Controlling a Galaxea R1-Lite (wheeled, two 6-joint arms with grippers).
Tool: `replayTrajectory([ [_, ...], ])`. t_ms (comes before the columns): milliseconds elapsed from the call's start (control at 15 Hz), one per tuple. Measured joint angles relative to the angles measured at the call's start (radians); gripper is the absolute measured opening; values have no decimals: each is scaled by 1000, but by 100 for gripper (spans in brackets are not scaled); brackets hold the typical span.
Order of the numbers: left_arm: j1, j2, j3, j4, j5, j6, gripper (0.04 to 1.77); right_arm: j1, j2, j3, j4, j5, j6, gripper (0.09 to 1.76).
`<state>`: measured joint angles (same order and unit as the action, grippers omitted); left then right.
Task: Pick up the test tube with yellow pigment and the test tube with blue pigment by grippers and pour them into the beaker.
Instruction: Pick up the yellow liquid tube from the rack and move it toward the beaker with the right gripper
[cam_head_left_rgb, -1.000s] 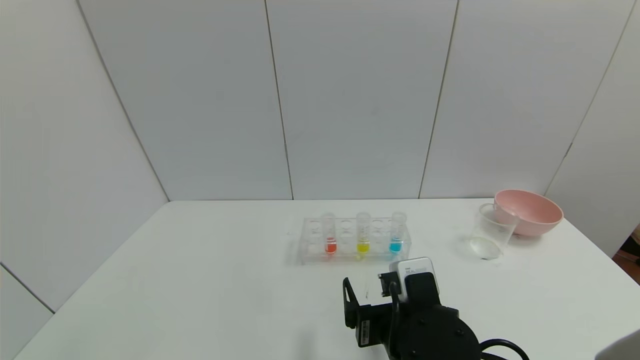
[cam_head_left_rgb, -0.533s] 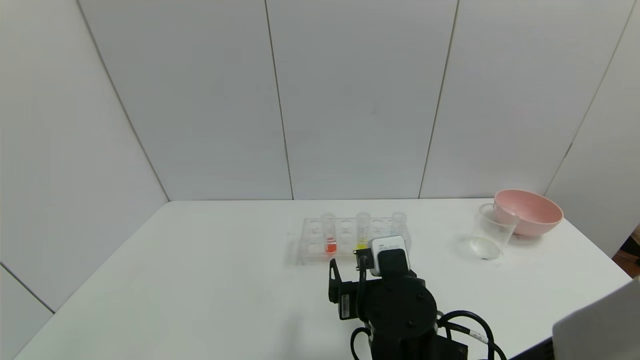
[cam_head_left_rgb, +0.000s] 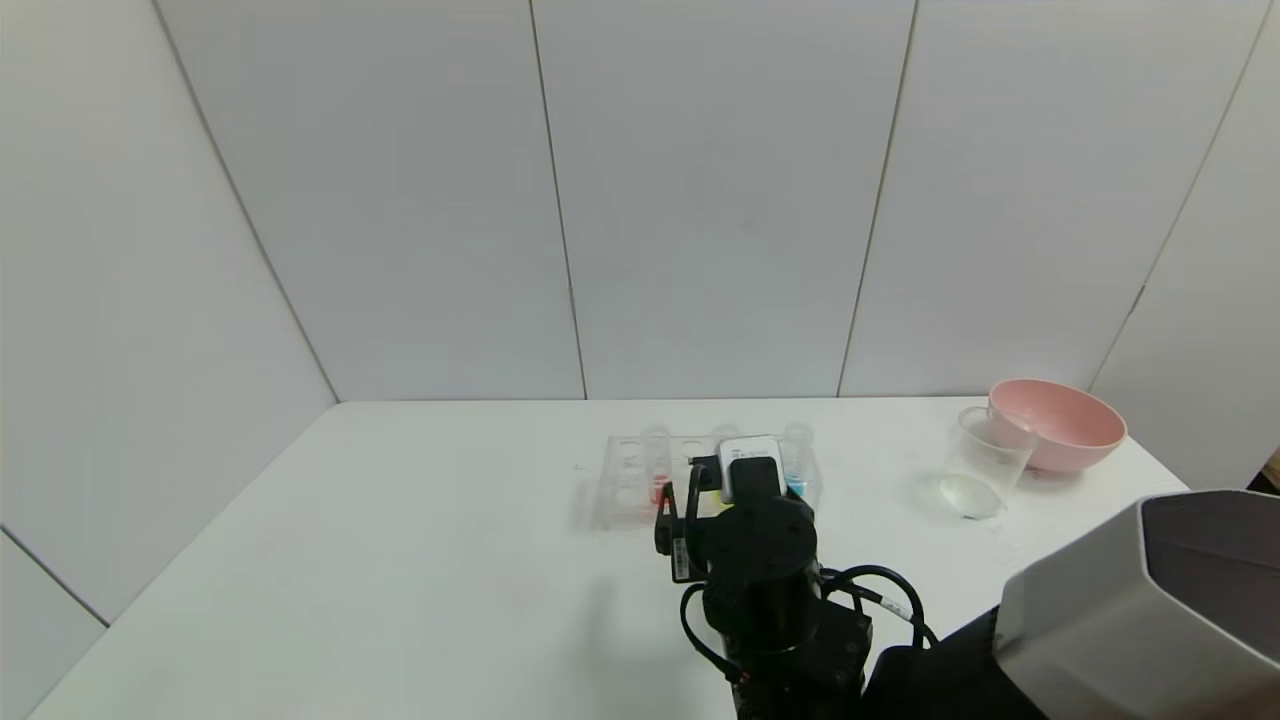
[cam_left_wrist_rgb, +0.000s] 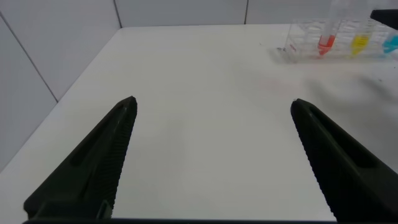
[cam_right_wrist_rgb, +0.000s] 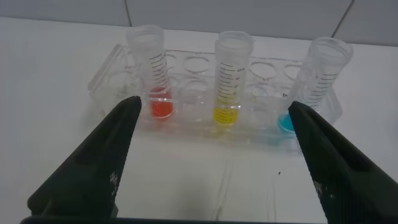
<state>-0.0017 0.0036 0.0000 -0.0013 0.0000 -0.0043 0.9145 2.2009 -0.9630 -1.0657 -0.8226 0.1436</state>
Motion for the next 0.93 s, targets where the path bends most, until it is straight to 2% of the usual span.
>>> replayTrajectory([
  [533,0,0,0,0,0,0,176,-67,89,-116,0,33,-17,171],
  [933,0,0,0,0,0,0,176,-114,131,-173,0,122,-29,171],
])
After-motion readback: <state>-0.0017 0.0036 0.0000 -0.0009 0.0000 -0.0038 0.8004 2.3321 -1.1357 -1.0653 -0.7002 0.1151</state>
